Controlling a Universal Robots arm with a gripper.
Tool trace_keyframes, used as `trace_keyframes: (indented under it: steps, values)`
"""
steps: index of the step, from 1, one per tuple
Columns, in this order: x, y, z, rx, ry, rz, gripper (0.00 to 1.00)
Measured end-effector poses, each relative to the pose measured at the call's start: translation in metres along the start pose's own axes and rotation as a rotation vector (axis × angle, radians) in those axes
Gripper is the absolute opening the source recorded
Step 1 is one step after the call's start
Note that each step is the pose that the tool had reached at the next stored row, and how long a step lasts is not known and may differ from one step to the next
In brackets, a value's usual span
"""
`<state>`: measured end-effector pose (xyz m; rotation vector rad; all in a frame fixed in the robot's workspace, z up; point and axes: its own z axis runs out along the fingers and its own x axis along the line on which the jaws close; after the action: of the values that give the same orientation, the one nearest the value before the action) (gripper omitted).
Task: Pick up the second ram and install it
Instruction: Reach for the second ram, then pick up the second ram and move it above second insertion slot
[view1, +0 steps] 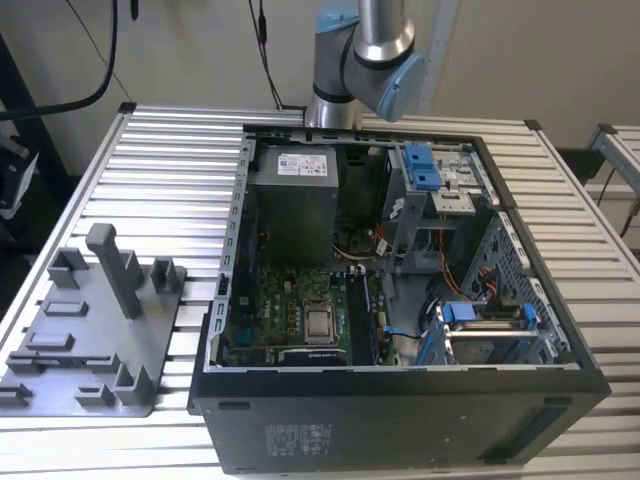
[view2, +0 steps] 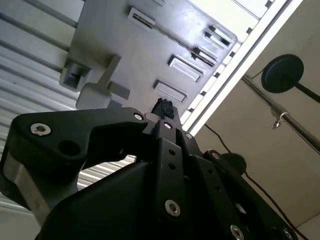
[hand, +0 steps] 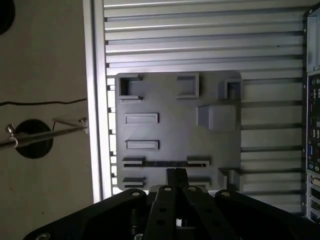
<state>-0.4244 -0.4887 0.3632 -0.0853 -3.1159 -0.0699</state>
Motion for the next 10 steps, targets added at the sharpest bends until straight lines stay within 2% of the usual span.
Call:
trace_keyframes:
  steps: [10]
  values:
    - [0.0005,-0.0007,0.0000,0.0000,-0.0001,0.000,0.11]
